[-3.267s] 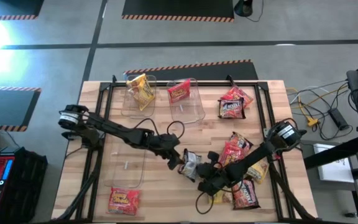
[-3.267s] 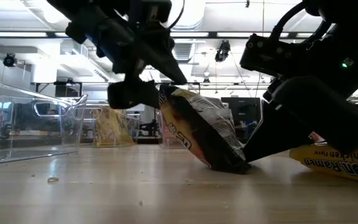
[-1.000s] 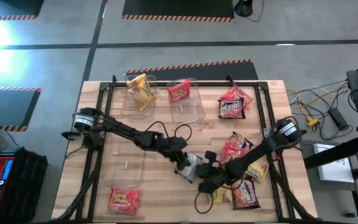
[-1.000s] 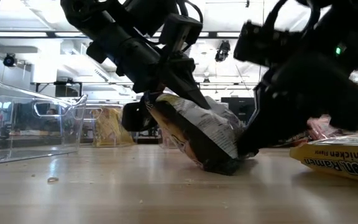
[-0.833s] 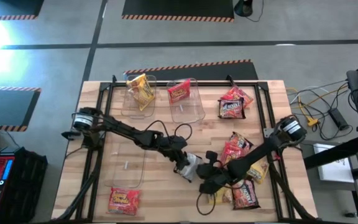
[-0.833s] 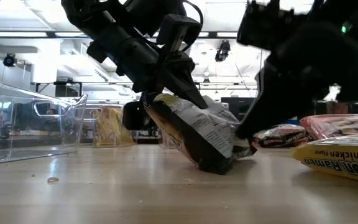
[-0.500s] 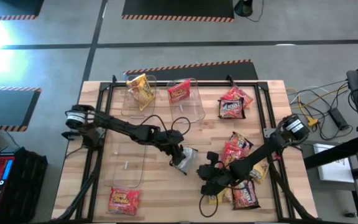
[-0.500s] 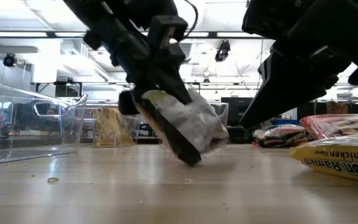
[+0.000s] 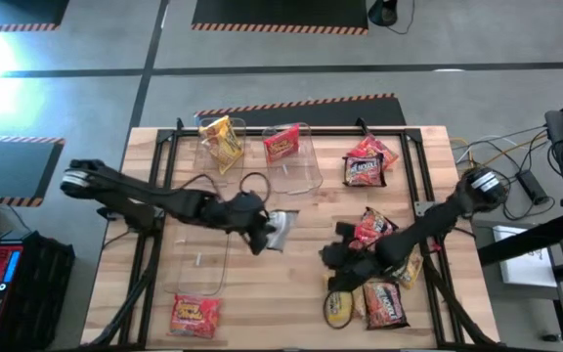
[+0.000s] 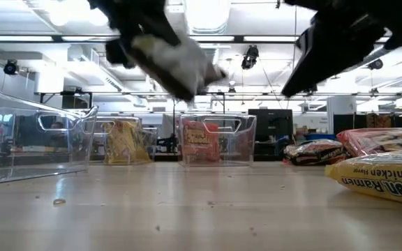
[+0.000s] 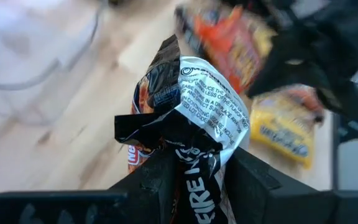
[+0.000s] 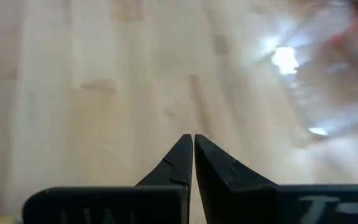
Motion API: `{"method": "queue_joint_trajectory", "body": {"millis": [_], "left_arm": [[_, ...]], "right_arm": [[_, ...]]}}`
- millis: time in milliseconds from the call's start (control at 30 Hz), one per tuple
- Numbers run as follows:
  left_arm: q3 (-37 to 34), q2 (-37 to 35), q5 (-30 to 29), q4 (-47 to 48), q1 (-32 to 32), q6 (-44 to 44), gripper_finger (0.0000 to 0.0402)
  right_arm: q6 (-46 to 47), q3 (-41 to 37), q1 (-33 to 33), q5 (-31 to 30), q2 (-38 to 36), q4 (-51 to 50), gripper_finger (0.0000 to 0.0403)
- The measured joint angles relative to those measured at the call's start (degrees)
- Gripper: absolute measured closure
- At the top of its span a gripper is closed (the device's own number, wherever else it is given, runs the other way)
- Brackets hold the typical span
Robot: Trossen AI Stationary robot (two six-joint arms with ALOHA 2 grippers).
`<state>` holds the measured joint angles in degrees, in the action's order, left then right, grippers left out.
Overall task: Sort Maruchan noodles
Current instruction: Put the black noodle pack into the bottom transparent bin
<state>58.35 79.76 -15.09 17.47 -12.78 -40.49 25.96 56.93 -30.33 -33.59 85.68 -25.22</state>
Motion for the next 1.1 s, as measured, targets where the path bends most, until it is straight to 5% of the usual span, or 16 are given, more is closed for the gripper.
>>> {"method": "queue_joint_trajectory", "body": {"millis": [167,400,700,1100], "left_arm": [[0.00,-5.22,-10.41,0.40,-8.62,-0.46,0.0303],[0.00,-8.66,-24.44,2.44,-20.46,-3.27,0.0303],[0.00,-10.36,-26.23,18.68,-25.43,-19.29,0.0303],[0.29,-12.61,-25.87,33.01,-25.44,-36.90,0.0302]], "right_arm": [[0.20,-7.68,1.36,-4.28,-12.52,-1.34,0.0394],[0.44,-25.40,1.64,-6.53,-30.15,17.08,0.0394],[-0.05,-38.14,1.62,-8.59,-41.01,29.81,0.0394],[4.02,-41.55,1.62,-8.16,-41.62,29.99,0.0394]]}}
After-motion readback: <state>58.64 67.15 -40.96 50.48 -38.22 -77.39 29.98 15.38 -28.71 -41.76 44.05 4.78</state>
